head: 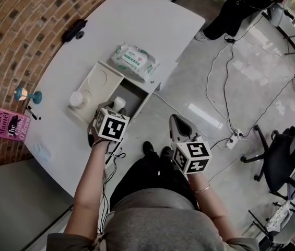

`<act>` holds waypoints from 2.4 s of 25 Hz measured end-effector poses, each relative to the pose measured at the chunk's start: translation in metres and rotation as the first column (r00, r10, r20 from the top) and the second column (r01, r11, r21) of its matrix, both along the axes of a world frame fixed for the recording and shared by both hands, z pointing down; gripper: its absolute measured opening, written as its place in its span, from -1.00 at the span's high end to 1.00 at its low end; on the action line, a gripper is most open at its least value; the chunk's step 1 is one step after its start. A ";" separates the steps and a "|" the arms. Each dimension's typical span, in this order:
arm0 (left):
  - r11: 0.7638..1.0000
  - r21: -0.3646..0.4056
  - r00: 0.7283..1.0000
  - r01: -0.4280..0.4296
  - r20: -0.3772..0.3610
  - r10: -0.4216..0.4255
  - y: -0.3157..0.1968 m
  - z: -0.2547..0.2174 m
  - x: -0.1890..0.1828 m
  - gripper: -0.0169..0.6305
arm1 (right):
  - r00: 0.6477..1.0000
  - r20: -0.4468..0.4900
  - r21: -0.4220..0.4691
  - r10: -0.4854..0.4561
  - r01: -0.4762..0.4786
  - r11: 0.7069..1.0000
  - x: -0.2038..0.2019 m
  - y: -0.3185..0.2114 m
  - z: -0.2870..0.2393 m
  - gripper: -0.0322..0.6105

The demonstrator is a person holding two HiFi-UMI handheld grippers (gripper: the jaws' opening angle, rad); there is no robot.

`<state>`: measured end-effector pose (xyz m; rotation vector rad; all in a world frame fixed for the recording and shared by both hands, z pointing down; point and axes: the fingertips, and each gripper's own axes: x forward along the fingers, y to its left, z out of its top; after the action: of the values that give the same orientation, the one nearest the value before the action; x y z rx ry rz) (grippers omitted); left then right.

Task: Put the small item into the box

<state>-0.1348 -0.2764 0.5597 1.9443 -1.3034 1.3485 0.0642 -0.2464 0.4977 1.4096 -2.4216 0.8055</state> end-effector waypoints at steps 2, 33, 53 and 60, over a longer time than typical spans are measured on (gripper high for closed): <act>1.000 -0.025 1.000 -0.009 0.009 0.009 0.000 0.004 0.000 0.41 | 1.000 -0.001 -0.002 0.008 -0.008 1.000 0.002 0.000 0.002 0.88; 1.000 -0.021 0.999 -0.023 0.037 0.024 -0.007 0.009 0.006 0.27 | 1.000 0.020 -0.021 -0.003 0.004 1.000 0.011 0.004 0.004 0.88; 0.943 0.257 0.969 0.214 -0.178 -0.171 0.008 -0.069 -0.003 0.60 | 0.995 0.020 0.009 -0.099 0.098 0.995 -0.001 0.007 -0.014 0.88; 0.902 0.289 0.934 0.321 -0.253 -0.252 0.023 -0.081 -0.004 0.66 | 0.991 0.016 0.031 -0.132 0.131 0.991 0.000 0.006 -0.019 0.88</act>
<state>-0.1391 -0.2537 0.4791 1.9348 -1.7106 0.7990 0.0646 -0.2407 0.4787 1.2421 -2.5194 0.7564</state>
